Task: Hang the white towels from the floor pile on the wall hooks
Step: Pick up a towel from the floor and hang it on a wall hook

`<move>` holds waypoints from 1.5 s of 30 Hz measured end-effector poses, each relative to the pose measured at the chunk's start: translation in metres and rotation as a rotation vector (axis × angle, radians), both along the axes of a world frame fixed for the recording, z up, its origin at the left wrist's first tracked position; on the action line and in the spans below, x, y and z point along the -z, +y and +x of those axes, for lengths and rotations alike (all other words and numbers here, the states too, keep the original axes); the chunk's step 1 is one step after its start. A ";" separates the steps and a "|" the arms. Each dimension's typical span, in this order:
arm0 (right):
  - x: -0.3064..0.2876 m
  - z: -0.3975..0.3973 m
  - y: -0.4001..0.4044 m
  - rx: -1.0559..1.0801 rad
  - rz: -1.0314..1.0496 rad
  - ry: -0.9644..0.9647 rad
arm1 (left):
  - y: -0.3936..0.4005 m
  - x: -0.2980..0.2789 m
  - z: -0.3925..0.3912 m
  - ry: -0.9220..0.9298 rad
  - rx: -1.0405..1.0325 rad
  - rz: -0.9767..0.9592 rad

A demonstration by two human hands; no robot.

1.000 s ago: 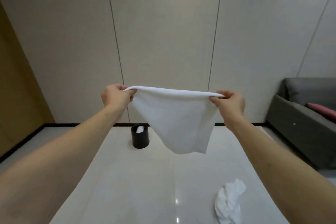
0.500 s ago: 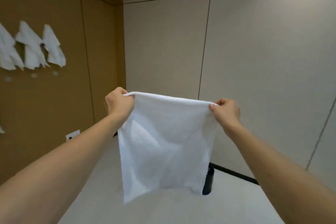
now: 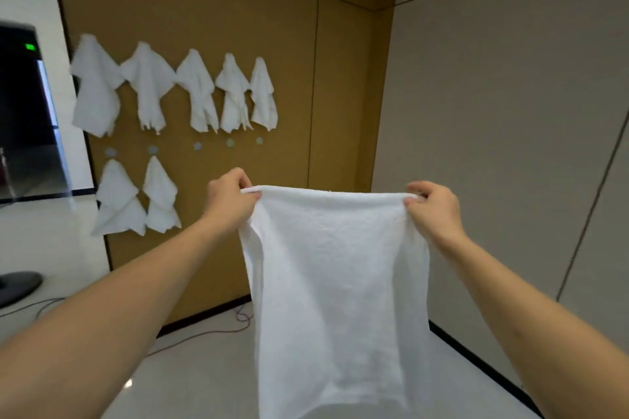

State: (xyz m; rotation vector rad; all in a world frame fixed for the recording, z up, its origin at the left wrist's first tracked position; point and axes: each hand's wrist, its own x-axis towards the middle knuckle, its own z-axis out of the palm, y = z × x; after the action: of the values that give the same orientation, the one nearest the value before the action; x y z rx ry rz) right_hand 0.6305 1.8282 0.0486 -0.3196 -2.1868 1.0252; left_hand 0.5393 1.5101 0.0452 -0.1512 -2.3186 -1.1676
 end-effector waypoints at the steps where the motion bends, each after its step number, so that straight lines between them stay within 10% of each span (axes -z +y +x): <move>1: -0.001 -0.028 0.001 -0.058 -0.016 -0.003 | -0.006 -0.001 -0.021 -0.008 -0.001 -0.011; 14: -0.008 -0.359 -0.036 -0.570 0.205 -0.213 | -0.071 -0.011 -0.247 -0.196 -0.118 -0.563; 35: 0.042 -0.790 -0.276 -0.606 0.389 -0.280 | -0.255 0.050 -0.648 -0.245 -0.262 -0.381; 45: 0.085 -0.975 -0.328 -0.676 0.072 -0.229 | -0.296 0.077 -0.805 -0.332 -0.331 -0.234</move>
State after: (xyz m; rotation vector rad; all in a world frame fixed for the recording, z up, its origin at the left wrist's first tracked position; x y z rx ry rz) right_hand -0.3442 1.5006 -0.0360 0.3870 -2.6037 1.3001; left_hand -0.2654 1.2139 -0.0322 0.3577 -2.6344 -0.8022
